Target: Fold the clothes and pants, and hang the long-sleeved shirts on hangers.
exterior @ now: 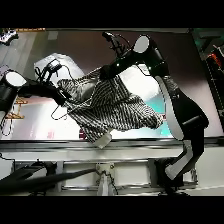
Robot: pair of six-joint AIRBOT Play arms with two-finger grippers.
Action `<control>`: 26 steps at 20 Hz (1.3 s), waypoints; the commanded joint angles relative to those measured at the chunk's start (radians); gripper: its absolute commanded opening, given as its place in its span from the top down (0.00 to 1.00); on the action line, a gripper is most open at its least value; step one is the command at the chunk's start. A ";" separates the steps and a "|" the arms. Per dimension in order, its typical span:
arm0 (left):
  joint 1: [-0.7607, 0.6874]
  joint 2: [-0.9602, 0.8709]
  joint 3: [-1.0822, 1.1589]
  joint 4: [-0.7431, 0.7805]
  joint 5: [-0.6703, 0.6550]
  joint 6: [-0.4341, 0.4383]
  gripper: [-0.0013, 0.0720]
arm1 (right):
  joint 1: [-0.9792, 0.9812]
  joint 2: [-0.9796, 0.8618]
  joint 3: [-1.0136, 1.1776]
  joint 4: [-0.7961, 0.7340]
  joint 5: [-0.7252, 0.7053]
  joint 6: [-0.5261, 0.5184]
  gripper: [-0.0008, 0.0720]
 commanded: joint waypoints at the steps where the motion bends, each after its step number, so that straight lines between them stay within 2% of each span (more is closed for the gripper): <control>1: -0.040 -0.055 0.000 -0.058 0.011 0.065 0.95 | 0.017 0.019 0.015 0.023 -0.020 0.004 0.95; 7: -0.070 -0.135 0.000 -0.298 0.067 0.188 0.95 | 0.037 0.024 0.015 0.021 0.073 0.037 0.95; 11: -0.037 -0.147 0.000 -0.526 0.062 0.343 0.95 | 0.058 0.028 0.015 0.021 0.115 0.055 0.95; 16: -0.032 -0.154 0.000 -0.632 0.028 0.435 0.95 | 0.070 0.056 0.015 0.008 0.120 0.063 0.94; 19: 0.021 -0.203 0.000 -0.789 -0.095 0.496 0.95 | 0.068 0.080 0.015 -0.051 0.132 0.074 0.94; 22: 0.088 -0.308 0.000 -0.981 -0.303 0.527 0.95 | 0.068 0.092 0.015 -0.084 0.162 0.093 0.94; 26: 0.095 -0.445 0.000 -1.096 -0.507 0.529 0.95 | 0.069 0.119 0.015 -0.078 0.182 0.110 0.94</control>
